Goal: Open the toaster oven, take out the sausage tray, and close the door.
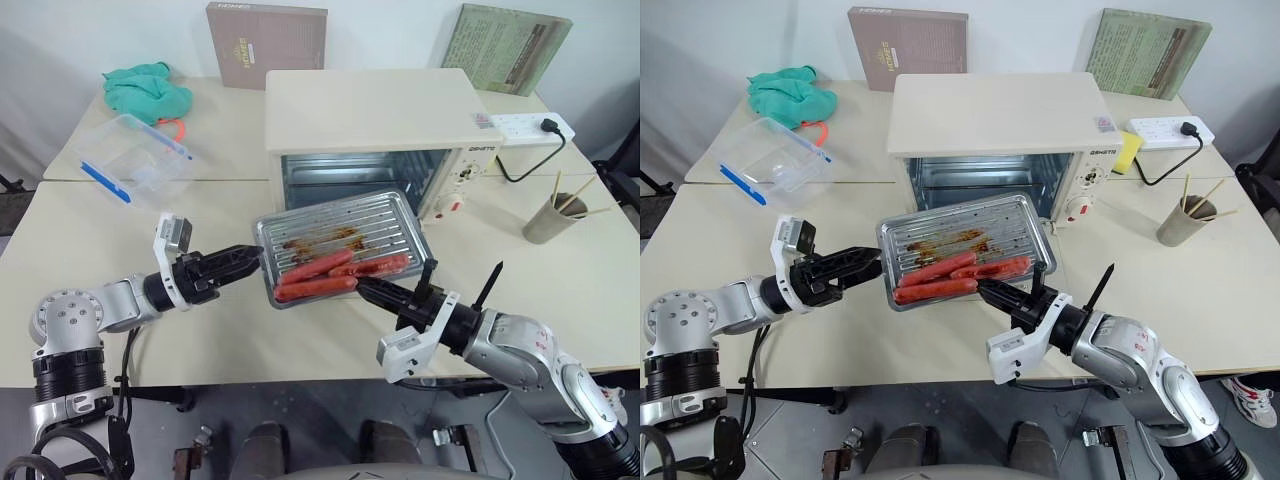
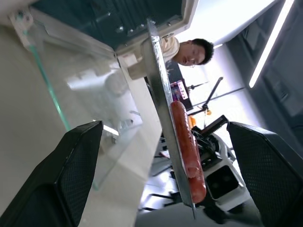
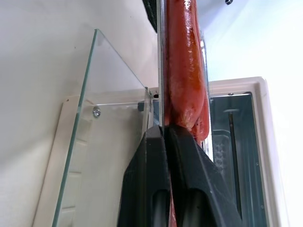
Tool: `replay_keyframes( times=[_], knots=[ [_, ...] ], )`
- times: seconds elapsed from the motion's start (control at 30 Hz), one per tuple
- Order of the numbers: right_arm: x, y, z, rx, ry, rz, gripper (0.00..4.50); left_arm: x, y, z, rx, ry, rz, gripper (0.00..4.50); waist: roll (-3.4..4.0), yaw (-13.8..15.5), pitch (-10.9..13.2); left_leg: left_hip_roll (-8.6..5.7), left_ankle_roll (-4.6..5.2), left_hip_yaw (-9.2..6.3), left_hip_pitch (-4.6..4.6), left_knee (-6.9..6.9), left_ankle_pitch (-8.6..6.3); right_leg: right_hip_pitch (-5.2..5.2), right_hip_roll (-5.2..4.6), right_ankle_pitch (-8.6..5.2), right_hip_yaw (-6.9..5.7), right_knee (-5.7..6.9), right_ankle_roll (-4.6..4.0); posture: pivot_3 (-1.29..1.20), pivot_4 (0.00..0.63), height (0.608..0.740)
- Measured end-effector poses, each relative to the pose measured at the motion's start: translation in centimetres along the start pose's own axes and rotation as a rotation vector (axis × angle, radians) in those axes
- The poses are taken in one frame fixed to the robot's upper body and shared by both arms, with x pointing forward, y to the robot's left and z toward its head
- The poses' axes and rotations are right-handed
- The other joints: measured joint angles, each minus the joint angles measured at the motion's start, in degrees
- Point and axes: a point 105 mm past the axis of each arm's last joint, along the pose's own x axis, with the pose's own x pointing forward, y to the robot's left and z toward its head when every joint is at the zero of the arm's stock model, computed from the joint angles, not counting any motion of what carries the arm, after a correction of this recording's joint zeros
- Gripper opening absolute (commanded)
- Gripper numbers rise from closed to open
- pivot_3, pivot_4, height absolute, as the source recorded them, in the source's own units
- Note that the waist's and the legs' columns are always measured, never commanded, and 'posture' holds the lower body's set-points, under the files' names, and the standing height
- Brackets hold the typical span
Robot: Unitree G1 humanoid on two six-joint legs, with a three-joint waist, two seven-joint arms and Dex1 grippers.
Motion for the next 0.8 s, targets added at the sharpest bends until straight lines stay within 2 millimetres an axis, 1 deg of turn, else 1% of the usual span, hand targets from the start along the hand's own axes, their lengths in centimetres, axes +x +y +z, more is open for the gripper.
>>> replay_keyframes(
  times=[0.13, 0.3, 0.4, 0.47, 0.63, 0.7, 0.8],
  knots=[
    [0.0, 0.2, -0.1, 0.037, 0.005, 0.021, 0.00, 0.8, 0.3, -0.4, -0.036, -0.011, -0.015, 4.45, -0.01, 0.02, 0.00, 0.00, 0.00, 0.00, -0.01, 0.02, 0.00, 0.01, 0.00, 0.00, 0.00, -0.01, 0.00, 0.00, 0.150, 0.740],
    [-0.1, 0.3, -0.2, 0.050, 0.009, 0.034, 0.00, 1.2, 0.3, 0.1, -0.056, -0.049, -0.029, 4.45, -0.02, 0.10, -0.01, -0.01, 0.00, 0.00, -0.01, 0.01, 0.00, 0.01, 0.00, 0.00, 0.00, -0.01, 0.00, 0.00, 0.150, 0.740],
    [-0.2, 0.2, -0.2, 0.049, 0.009, 0.034, 0.00, 1.6, 0.5, 0.3, -0.083, -0.077, -0.039, 3.86, -0.02, 0.11, -0.01, -0.01, 0.00, 0.00, 0.00, 0.02, 0.00, 0.01, 0.00, 0.00, 0.00, -0.01, 0.00, 0.00, 0.150, 0.740],
    [-0.2, 0.2, -0.2, 0.046, 0.009, 0.038, 0.00, 1.8, 0.7, 0.2, -0.104, -0.081, -0.031, 3.30, -0.02, 0.07, -0.01, -0.01, 0.00, 0.01, 0.00, 0.02, 0.00, 0.01, 0.00, 0.00, 0.01, -0.02, 0.00, 0.00, 0.150, 0.740],
    [-0.2, 0.2, -0.2, 0.048, 0.006, 0.037, 0.00, 2.5, 0.5, -0.6, -0.141, -0.039, -0.050, 1.77, -0.03, 0.11, -0.02, -0.01, 0.00, 0.01, 0.00, 0.03, 0.00, 0.02, -0.01, 0.00, 0.01, -0.01, 0.00, 0.00, 0.150, 0.740],
    [-0.2, 0.2, -0.2, 0.051, 0.004, 0.036, 0.00, 2.6, 0.6, -0.7, -0.147, -0.035, -0.045, 1.19, -0.03, 0.09, -0.02, -0.01, 0.00, 0.00, 0.00, 0.03, 0.00, 0.02, 0.00, 0.00, 0.01, -0.01, 0.00, 0.00, 0.150, 0.740],
    [-0.2, 0.1, -0.1, 0.052, 0.003, 0.035, 0.00, 2.9, 0.4, -0.6, -0.144, -0.025, -0.040, 0.43, -0.04, 0.16, -0.02, -0.02, 0.00, 0.01, 0.00, 0.03, 0.00, 0.02, -0.01, 0.00, 0.02, -0.02, 0.00, 0.00, 0.150, 0.740]
  ],
)
